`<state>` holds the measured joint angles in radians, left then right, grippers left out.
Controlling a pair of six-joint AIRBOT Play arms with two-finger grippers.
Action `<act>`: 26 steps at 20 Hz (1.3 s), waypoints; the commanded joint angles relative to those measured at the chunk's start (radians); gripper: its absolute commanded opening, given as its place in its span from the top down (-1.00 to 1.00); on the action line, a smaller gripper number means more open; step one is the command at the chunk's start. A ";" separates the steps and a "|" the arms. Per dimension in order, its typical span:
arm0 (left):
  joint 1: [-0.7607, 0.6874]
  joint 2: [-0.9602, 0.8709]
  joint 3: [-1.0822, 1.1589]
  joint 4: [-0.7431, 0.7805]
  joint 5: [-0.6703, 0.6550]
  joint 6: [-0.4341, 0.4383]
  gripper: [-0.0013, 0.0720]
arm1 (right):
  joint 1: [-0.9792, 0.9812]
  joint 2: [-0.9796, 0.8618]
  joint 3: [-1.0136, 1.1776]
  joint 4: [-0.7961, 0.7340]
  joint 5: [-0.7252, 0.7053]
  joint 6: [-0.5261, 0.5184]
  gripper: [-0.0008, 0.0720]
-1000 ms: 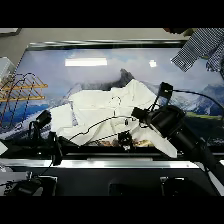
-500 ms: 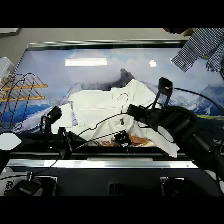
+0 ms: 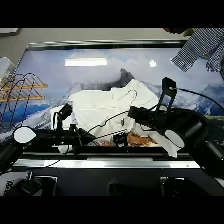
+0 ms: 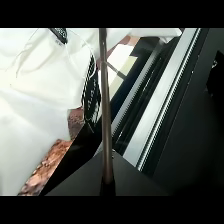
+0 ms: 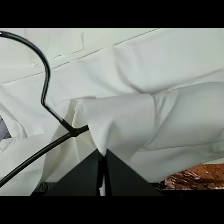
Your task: Fold the clothes and pants, and hang the long-sleeved shirts on hangers.
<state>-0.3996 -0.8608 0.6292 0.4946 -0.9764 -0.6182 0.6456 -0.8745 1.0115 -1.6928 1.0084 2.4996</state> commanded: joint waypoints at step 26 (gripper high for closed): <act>-0.084 -0.100 0.001 -0.182 0.111 0.125 0.92 | 0.001 0.035 0.001 -0.039 0.037 0.045 -0.14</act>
<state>-0.4828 -0.9607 0.6292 0.3157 -0.8680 -0.4957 0.6456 -0.8413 1.0119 -1.7020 1.0439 2.5011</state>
